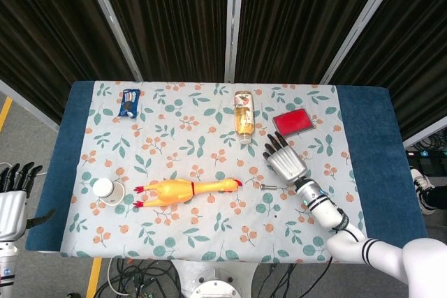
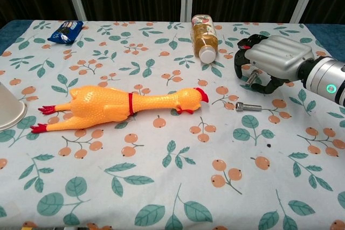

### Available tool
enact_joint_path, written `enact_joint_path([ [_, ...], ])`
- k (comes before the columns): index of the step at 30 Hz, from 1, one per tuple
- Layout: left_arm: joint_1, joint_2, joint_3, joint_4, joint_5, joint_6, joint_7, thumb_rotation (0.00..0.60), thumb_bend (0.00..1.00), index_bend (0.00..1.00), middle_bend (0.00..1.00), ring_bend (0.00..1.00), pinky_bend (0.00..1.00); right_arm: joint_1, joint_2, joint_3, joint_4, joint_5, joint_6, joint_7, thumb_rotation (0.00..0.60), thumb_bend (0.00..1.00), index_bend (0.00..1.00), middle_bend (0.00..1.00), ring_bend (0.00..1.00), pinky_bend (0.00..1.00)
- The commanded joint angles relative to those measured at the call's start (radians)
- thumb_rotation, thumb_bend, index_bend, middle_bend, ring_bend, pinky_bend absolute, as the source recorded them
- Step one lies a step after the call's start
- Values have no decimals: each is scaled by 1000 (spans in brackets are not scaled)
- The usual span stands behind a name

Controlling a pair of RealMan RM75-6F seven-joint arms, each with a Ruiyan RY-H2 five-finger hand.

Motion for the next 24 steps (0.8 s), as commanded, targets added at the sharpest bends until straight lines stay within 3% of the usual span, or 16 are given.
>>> enact_joint_path([
  [1, 0, 0, 0, 0, 0, 0, -1, 600, 0, 152, 87, 0, 3, -3, -11, -5, 18, -5, 6, 19, 600, 299, 427, 224, 0, 8],
  [18, 2, 1, -2, -1, -5, -1, -1, 600, 0, 152, 87, 0, 2, -3, -47, -3, 96, -9, 16, 88, 600, 299, 529, 258, 0, 8],
  [24, 1, 3, -3, -2, -7, -2, 2, 600, 0, 152, 87, 0, 2, -3, -39, 5, 86, -5, 20, 111, 600, 364, 589, 277, 7, 8],
])
